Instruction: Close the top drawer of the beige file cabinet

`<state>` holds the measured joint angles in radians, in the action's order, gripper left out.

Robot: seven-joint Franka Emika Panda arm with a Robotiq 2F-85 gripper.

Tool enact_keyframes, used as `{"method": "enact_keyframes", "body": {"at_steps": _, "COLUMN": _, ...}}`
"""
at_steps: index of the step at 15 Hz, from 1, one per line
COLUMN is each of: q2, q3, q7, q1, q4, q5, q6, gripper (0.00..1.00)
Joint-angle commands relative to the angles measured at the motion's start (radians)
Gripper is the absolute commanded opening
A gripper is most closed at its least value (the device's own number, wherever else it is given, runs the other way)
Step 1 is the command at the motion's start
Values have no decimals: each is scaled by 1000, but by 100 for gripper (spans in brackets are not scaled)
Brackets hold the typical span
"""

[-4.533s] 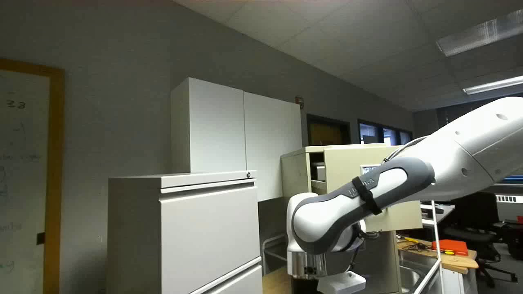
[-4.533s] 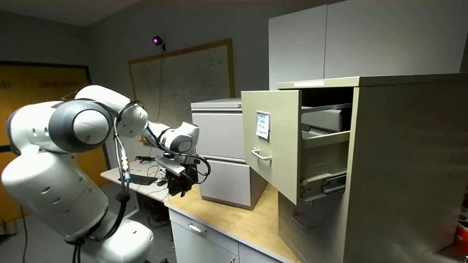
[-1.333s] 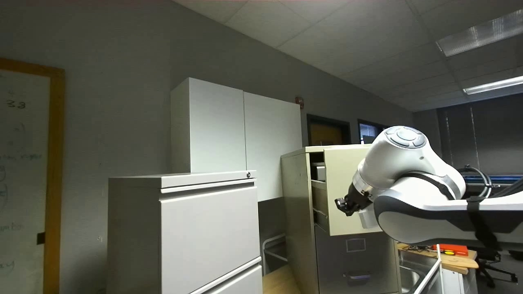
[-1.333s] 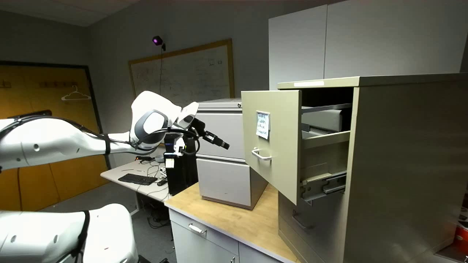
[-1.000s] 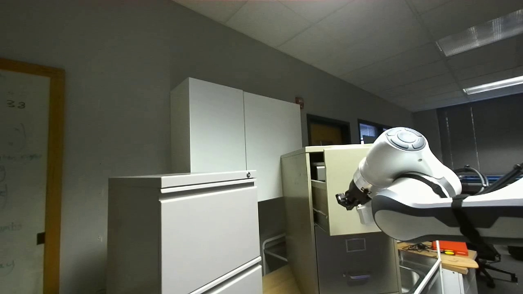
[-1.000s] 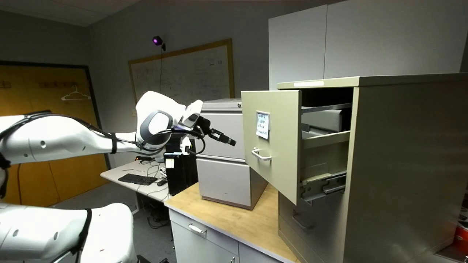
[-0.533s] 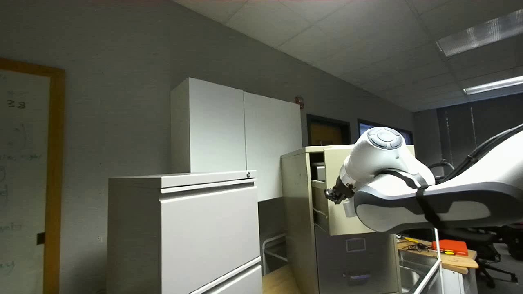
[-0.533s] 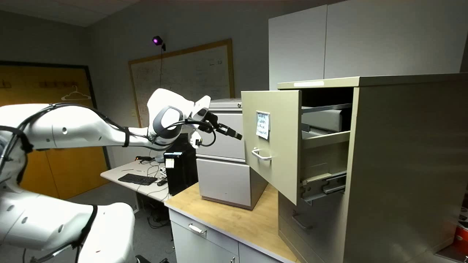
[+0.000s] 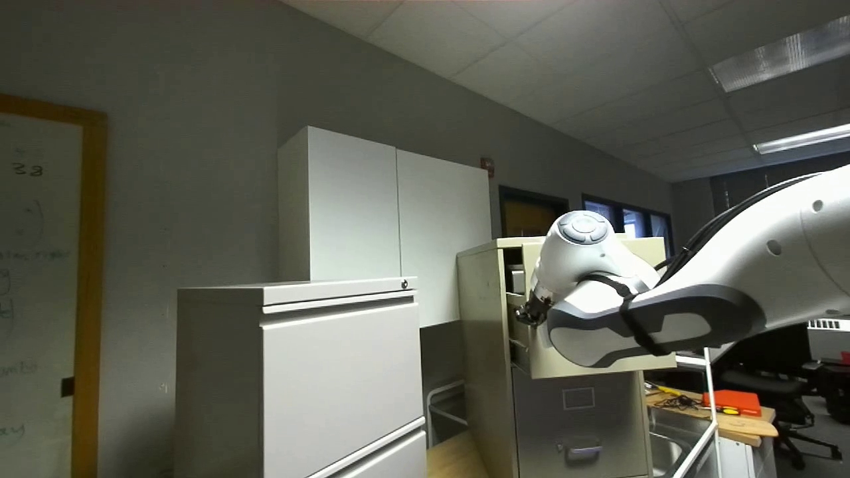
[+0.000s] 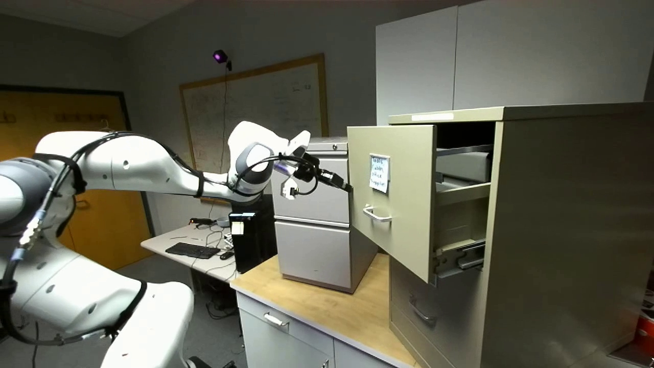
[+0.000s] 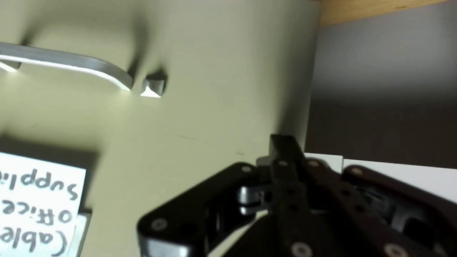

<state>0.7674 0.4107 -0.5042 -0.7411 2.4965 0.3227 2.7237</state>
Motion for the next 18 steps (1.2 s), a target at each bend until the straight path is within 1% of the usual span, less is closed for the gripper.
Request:
{"method": "enact_keyframes", "body": {"at_steps": 1, "q2": -148, "q3": 74, "q7": -52, "q1": -139, "q4": -118, "q5": 76, "q6": 21, "gripper": 0}}
{"method": "enact_keyframes", "body": {"at_steps": 4, "q2": -220, "q3": 128, "q7": -75, "q1": -192, "q4": -177, "q5": 104, "q6": 11, "gripper": 0}}
{"method": "enact_keyframes", "body": {"at_steps": 8, "q2": -310, "q3": 178, "q7": -98, "q1": -238, "q4": -257, "q5": 147, "q6": -11, "gripper": 0}}
{"method": "enact_keyframes", "body": {"at_steps": 11, "q2": -374, "q3": 191, "q7": -123, "q1": -250, "q4": -314, "q5": 190, "q6": -38, "gripper": 0}}
{"method": "enact_keyframes", "body": {"at_steps": 15, "q2": -470, "q3": 172, "q7": -160, "q1": -218, "q4": -395, "q5": 243, "q6": -87, "gripper": 0}}
{"method": "enact_keyframes", "body": {"at_steps": 16, "q2": -491, "q3": 176, "q7": -165, "q1": -219, "q4": -415, "q5": 249, "q6": -100, "gripper": 0}}
{"method": "enact_keyframes", "body": {"at_steps": 17, "q2": -501, "q3": 217, "q7": -151, "q1": -267, "q4": -431, "q5": 227, "q6": -101, "gripper": 0}}
{"method": "enact_keyframes", "body": {"at_steps": 18, "q2": -526, "q3": 223, "q7": -154, "q1": -271, "q4": -452, "q5": 232, "q6": -113, "gripper": 0}}
